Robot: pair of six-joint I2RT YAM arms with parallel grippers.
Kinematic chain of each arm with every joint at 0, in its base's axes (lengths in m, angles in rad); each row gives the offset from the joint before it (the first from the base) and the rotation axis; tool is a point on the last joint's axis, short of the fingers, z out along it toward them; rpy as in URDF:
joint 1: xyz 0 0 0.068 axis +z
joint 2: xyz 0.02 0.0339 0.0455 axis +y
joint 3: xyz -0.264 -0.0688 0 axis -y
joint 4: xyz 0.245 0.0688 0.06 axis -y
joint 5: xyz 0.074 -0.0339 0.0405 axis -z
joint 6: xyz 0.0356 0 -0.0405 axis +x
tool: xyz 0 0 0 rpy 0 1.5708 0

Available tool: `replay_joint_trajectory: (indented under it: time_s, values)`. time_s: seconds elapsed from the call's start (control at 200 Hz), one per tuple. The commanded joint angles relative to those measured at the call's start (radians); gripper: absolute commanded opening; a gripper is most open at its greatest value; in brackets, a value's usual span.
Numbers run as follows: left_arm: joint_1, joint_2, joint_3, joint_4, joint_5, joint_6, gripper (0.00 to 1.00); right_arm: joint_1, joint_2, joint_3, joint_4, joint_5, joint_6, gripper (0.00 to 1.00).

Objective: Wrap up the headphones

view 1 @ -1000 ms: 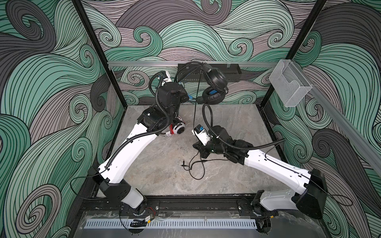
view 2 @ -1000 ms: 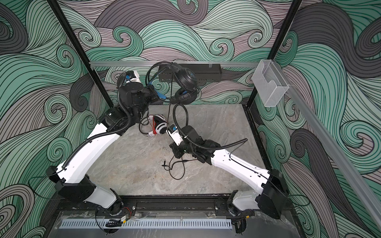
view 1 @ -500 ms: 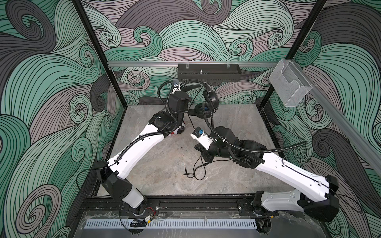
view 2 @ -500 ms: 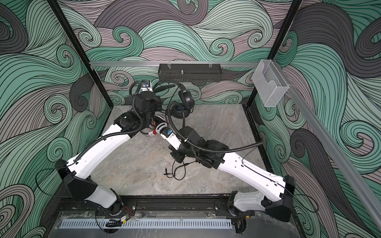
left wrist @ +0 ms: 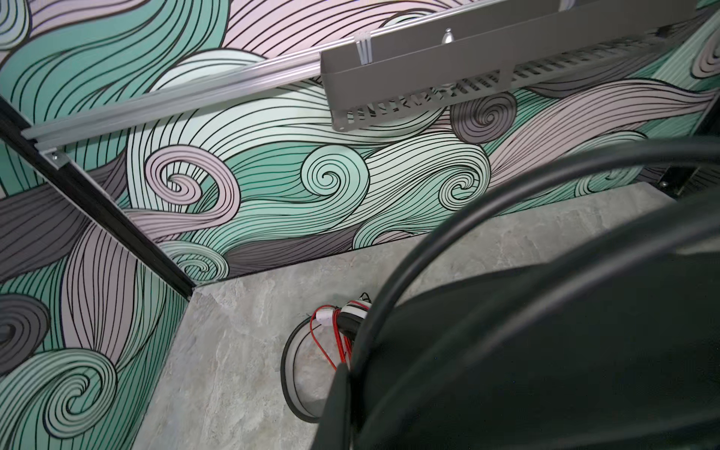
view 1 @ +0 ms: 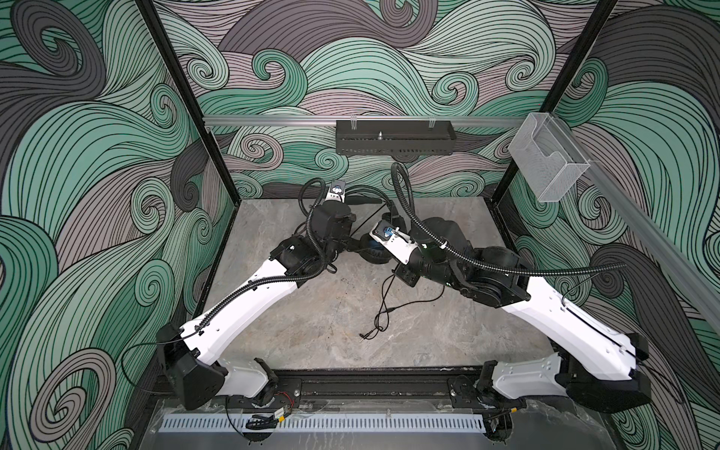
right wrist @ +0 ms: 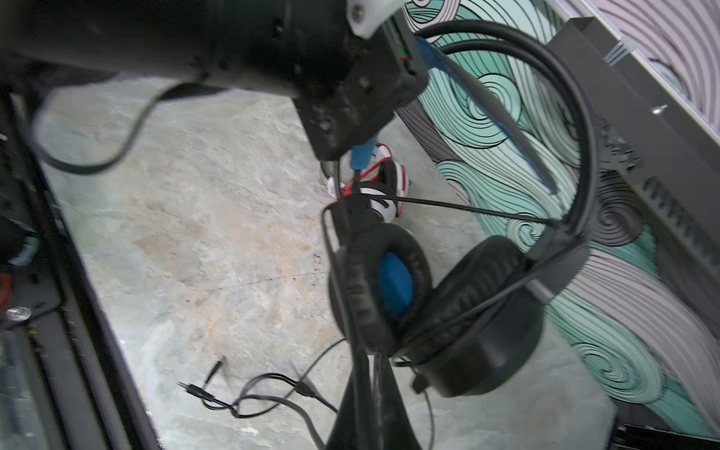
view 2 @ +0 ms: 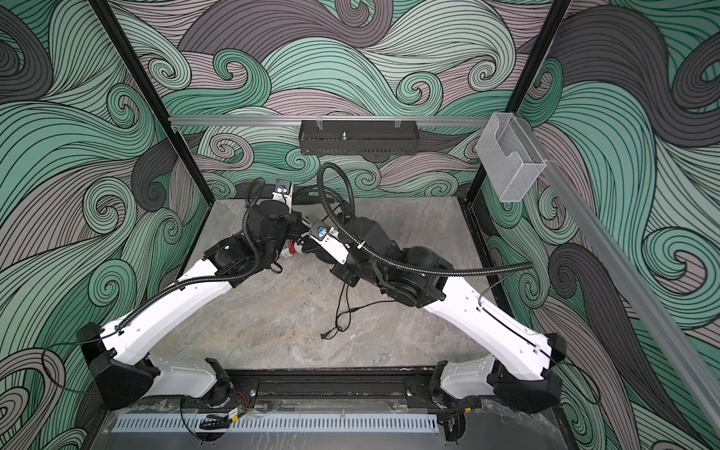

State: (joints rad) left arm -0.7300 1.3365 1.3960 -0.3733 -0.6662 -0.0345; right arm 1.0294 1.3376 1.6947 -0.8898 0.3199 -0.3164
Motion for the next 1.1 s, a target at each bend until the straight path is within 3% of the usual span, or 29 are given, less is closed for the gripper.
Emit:
replay_joint_trajectory:
  time_s: [0.0,0.11,0.26,0.34,0.52,0.655,0.911,1.096]
  values:
    - [-0.008,-0.040,0.002,-0.059,0.096,0.077,0.00,0.007,0.010,0.045,-0.036,0.144,-0.138,0.06]
    - [-0.009,-0.060,0.009,-0.142,0.134,0.041,0.00,0.035,0.028,0.062,-0.027,0.175,-0.228,0.06]
    - [-0.013,-0.050,0.031,-0.238,0.123,-0.088,0.00,0.152,0.075,0.096,0.012,0.237,-0.307,0.04]
    - [-0.026,-0.052,0.025,-0.260,0.104,-0.115,0.00,0.189,0.098,0.144,0.026,0.241,-0.271,0.04]
    - [-0.040,-0.098,-0.023,-0.226,0.138,-0.130,0.00,0.191,0.093,0.181,0.047,0.135,-0.115,0.04]
    - [-0.039,-0.136,-0.046,-0.218,0.135,-0.110,0.00,0.172,0.061,0.138,0.046,0.201,-0.130,0.05]
    - [-0.039,-0.182,-0.047,-0.255,0.182,-0.100,0.00,0.049,-0.053,0.058,0.042,0.178,-0.141,0.15]
    - [-0.039,-0.215,-0.051,-0.268,0.235,-0.098,0.00,-0.001,-0.071,0.024,0.038,0.195,-0.210,0.15]
